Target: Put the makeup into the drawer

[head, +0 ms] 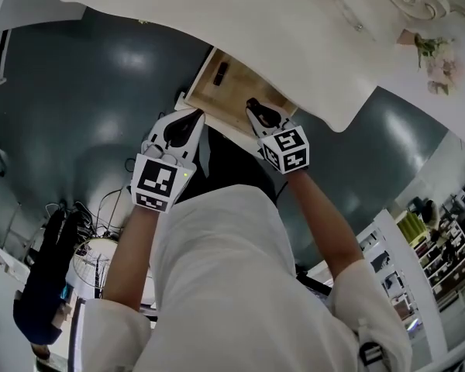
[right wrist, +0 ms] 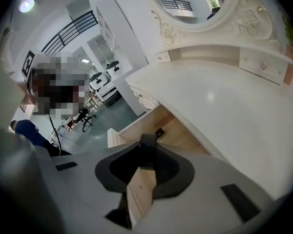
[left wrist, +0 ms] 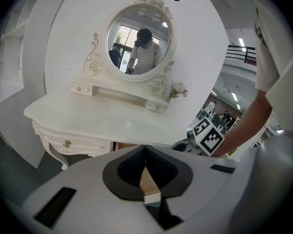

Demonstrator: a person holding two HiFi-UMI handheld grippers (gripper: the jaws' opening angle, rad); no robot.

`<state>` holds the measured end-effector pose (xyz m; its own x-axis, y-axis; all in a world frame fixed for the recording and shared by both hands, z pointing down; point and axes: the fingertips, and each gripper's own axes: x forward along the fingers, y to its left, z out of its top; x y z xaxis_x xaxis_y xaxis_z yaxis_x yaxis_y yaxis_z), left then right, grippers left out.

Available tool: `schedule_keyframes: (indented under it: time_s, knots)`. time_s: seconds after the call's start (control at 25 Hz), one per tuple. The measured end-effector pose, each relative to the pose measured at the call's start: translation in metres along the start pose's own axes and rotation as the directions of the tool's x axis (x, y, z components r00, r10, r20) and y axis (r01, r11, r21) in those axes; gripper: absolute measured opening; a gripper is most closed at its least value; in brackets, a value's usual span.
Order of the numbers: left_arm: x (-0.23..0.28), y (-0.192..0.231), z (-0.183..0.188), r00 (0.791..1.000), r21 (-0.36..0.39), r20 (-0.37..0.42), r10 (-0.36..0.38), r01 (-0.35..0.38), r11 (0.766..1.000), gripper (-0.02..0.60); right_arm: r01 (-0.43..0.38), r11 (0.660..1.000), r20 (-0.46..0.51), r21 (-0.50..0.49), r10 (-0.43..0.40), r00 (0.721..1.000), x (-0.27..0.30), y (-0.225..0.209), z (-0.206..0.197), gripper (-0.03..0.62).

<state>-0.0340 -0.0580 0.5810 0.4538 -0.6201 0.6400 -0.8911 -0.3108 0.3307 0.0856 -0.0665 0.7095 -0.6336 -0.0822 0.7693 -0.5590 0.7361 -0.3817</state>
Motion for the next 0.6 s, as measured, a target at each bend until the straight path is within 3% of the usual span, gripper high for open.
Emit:
schedule_keyframes:
  time_s: [0.44, 0.6]
  knots:
    - [0.046, 0.003, -0.026, 0.998, -0.025, -0.042, -0.038, 0.037, 0.999, 0.017, 0.003, 1.0, -0.086, -0.014, -0.004, 0.996, 0.049, -0.024, -0.031, 0.081]
    - [0.056, 0.008, -0.032, 0.998, -0.048, -0.045, -0.034, 0.032, 0.998, 0.016, 0.011, 1.0, -0.16, -0.004, -0.011, 0.987, 0.065, -0.032, -0.05, 0.083]
